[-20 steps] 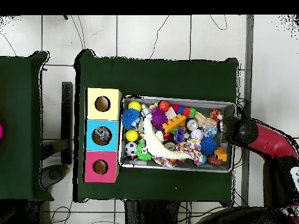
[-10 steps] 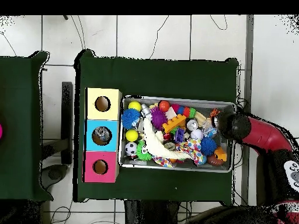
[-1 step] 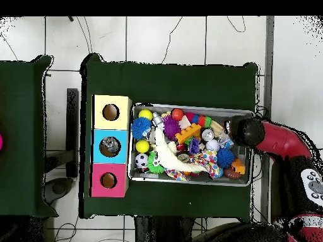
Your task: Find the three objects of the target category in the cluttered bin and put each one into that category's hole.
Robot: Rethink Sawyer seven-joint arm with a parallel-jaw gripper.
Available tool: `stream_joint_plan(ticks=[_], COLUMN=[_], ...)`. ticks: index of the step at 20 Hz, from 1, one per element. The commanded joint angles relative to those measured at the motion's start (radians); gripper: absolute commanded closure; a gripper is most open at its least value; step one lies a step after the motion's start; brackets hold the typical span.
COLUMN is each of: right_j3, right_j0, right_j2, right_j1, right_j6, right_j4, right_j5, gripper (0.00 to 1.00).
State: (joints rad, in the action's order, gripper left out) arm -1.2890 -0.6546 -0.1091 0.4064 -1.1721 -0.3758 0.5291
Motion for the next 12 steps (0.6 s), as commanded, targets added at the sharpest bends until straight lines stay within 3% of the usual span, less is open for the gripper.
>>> stream_joint_plan(ticks=[1, 6, 7, 12], right_j3=[-0.12, -0.141, -0.14, -0.147], right_j0=[0.026, 0.051, 0.057, 0.066], right_j2=[-0.007, 0.015, 0.02, 0.026], right_j1=[0.021, 0.033, 0.032, 0.031], right_j6=[-0.115, -0.141, -0.142, -0.158], right_j4=[0.014, 0.011, 0.012, 0.013], right_j5=[0.075, 0.063, 0.06, 0.031], gripper=[1.0, 1.0, 0.0, 0.0])
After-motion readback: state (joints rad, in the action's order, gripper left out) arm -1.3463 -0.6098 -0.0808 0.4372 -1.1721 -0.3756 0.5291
